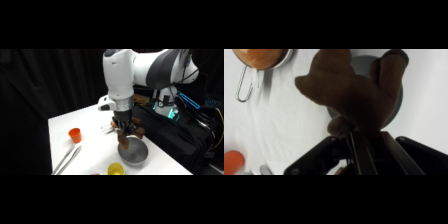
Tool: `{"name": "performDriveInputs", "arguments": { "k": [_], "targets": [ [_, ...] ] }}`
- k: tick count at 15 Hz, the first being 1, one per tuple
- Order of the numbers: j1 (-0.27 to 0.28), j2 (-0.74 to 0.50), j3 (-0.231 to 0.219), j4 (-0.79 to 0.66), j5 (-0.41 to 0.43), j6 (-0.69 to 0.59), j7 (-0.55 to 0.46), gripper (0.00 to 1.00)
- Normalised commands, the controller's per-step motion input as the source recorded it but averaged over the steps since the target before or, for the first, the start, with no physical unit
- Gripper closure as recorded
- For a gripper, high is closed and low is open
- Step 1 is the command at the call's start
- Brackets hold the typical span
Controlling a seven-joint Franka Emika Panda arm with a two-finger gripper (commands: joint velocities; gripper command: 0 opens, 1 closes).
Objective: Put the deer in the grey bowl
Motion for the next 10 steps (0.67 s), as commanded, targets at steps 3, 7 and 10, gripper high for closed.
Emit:
{"name": "performDriveInputs", "arguments": {
  "k": [3, 7, 10],
  "targets": [
    [0.051, 0.02, 0.039, -0.16, -0.055, 0.3, 0.07, 0.93],
    [0.016, 0.15, -0.002, -0.03, -0.095, 0.32, 0.01, 0.94],
    [0.0, 0.15, -0.016, 0.04, -0.071, 0.22, -0.03, 0.62]
  ]
}}
